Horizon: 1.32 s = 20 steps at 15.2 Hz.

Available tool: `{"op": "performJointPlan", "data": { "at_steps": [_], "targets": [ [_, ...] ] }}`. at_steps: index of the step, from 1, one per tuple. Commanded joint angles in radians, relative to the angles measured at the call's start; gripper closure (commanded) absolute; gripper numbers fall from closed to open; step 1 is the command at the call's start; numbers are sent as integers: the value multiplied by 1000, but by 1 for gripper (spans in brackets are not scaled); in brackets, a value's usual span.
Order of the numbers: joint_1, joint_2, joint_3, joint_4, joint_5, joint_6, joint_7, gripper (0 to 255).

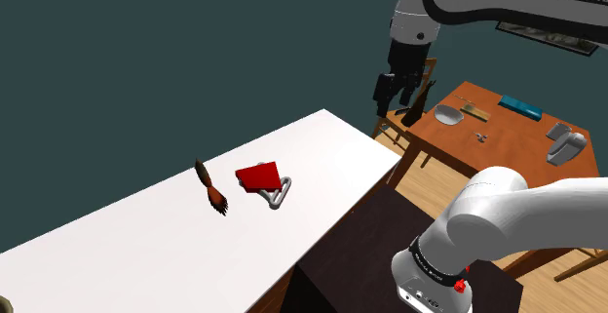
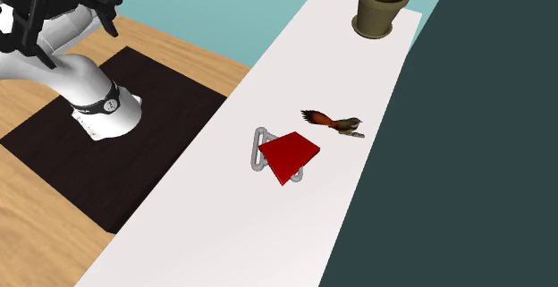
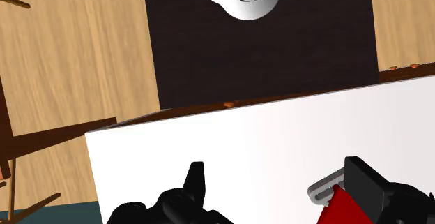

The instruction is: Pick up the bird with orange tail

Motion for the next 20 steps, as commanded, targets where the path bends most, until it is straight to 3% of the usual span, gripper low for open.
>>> {"op": "performJointPlan", "data": {
  "at_steps": [1,11,20],
  "targets": [
    [0,0,0,0,0,0,0,0],
    [47,174,106,-118,96,354,125,0],
    [73,445,206,-99,123,668,237,0]
  ]
}}
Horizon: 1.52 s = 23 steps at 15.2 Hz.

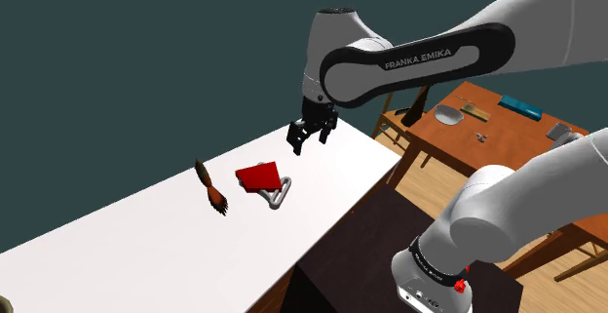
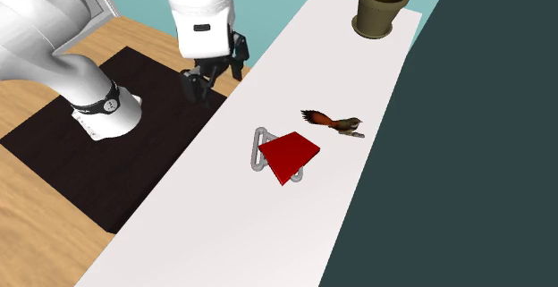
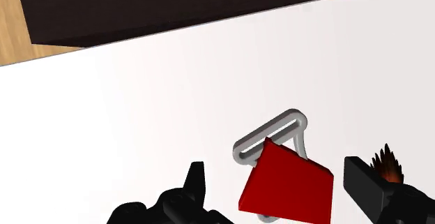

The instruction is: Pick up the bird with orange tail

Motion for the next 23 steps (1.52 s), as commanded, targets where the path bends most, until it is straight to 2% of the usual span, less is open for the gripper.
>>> {"op": "performJointPlan", "data": {
  "at_steps": [1,6,12,18,23],
  "targets": [
    [5,74,25,15,-3,76,32,0],
    [10,257,73,83,-44,221,114,0],
    [33,487,100,211,-151,352,238,0],
    [98,714,76,388,-271,428,356,0],
    [169,897,39,572,-340,455,422,0]
  ]
}}
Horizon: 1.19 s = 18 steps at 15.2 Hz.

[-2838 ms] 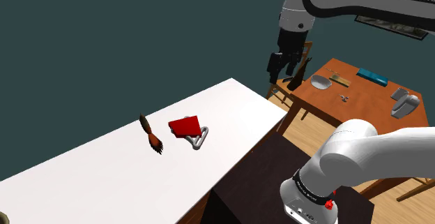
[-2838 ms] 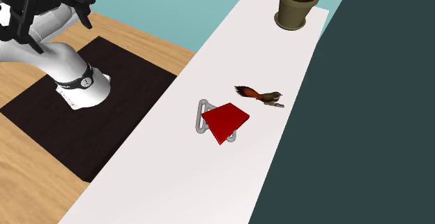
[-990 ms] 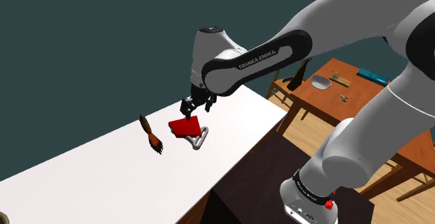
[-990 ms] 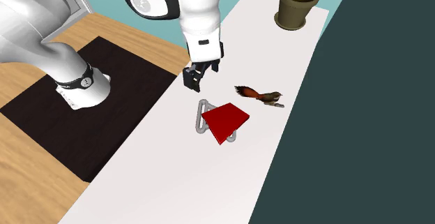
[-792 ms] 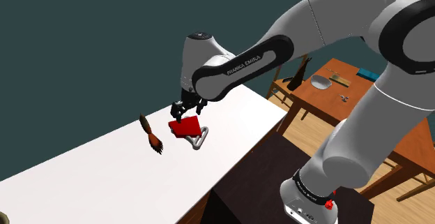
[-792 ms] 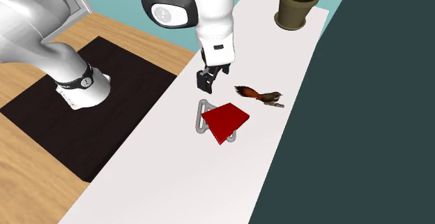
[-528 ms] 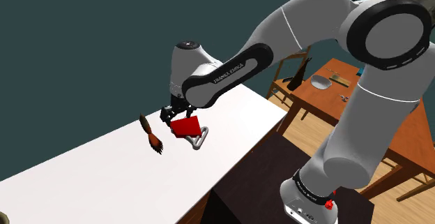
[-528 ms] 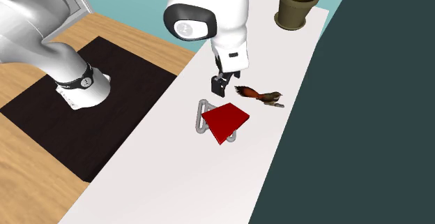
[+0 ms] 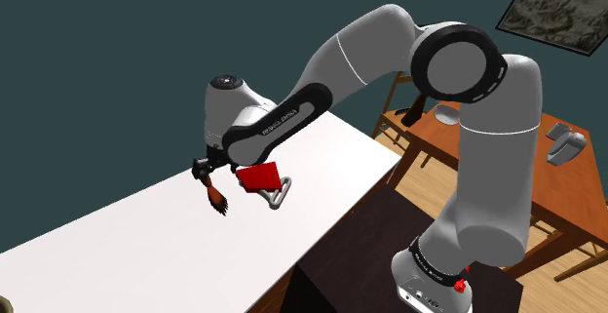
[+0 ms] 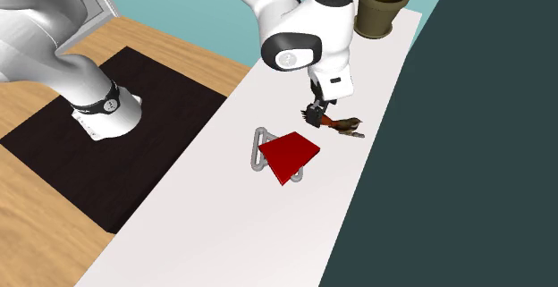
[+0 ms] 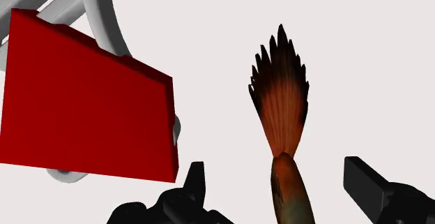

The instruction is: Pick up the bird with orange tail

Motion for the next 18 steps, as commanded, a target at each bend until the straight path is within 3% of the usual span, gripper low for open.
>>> {"op": "performJointPlan", "data": {
  "at_steps": [1,11,12,18],
  "targets": [
    [28,74,-14,84,-21,2,20,0],
    [56,174,-45,123,-54,68,46,0],
    [56,172,-45,121,-54,68,46,255],
    [56,171,-45,120,-54,68,46,255]
  ]
}}
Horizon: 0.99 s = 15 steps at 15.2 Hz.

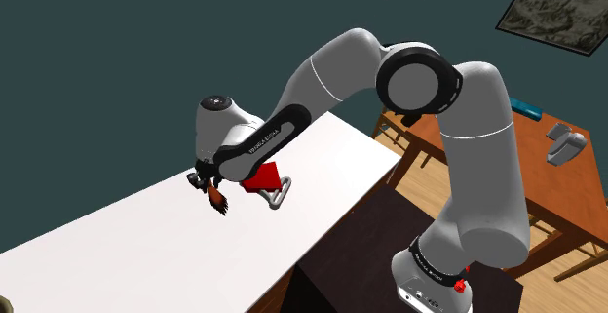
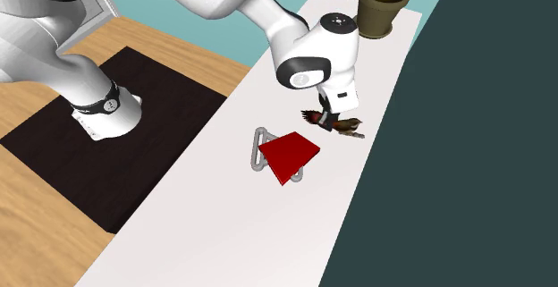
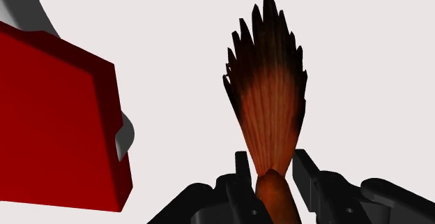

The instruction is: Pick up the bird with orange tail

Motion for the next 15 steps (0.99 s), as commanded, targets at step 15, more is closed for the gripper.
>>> {"op": "performJointPlan", "data": {
  "at_steps": [15],
  "targets": [
    [-28,-115,41,-10,45,-105,-33,255]
  ]
}}
